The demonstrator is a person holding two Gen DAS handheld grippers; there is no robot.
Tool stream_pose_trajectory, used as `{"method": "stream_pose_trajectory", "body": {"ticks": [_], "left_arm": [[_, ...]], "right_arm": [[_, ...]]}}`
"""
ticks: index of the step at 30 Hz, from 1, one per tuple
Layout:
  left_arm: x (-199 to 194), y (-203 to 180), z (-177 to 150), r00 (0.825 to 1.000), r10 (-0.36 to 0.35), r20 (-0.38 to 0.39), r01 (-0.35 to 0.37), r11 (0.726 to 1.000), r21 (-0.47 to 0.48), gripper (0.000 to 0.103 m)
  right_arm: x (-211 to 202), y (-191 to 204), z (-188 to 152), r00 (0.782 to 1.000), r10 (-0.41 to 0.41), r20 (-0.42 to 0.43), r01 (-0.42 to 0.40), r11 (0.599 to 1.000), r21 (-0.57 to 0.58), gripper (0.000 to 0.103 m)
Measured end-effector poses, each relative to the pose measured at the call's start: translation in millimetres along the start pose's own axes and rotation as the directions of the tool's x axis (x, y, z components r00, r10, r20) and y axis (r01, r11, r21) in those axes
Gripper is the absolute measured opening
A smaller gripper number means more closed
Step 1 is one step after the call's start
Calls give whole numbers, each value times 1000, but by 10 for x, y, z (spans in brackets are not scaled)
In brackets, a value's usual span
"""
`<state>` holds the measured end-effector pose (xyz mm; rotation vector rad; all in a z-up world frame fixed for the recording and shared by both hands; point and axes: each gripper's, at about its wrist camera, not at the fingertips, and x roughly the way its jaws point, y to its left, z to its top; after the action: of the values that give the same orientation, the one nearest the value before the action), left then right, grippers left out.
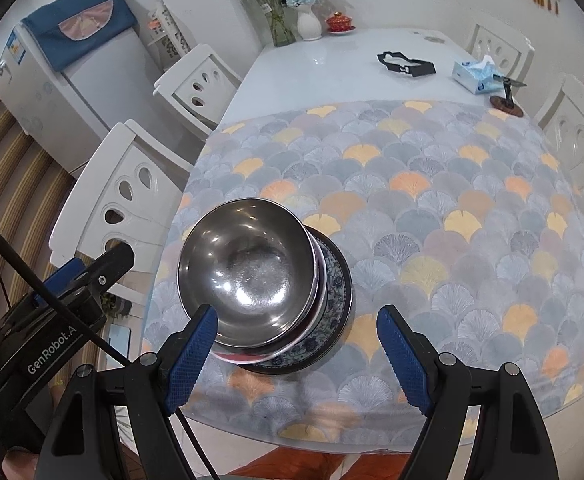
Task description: Organize plates and bowls
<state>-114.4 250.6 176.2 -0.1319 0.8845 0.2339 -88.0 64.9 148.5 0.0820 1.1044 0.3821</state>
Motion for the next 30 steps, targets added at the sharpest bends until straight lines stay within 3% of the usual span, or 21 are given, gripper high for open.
{"method": "stream_pose_trajectory", "body": {"ticks": [16,30], "left_arm": [[-14,-84,-45,1000,-6,-16,7,1000,29,74],[87,-54,-104,997,2,-79,1,999,37,74]], "right_arm": [[-82,-46,-53,999,-22,24,22,1000,9,80],[-19,-32,-63,999,-40,1,40,999,-1,80]]}}
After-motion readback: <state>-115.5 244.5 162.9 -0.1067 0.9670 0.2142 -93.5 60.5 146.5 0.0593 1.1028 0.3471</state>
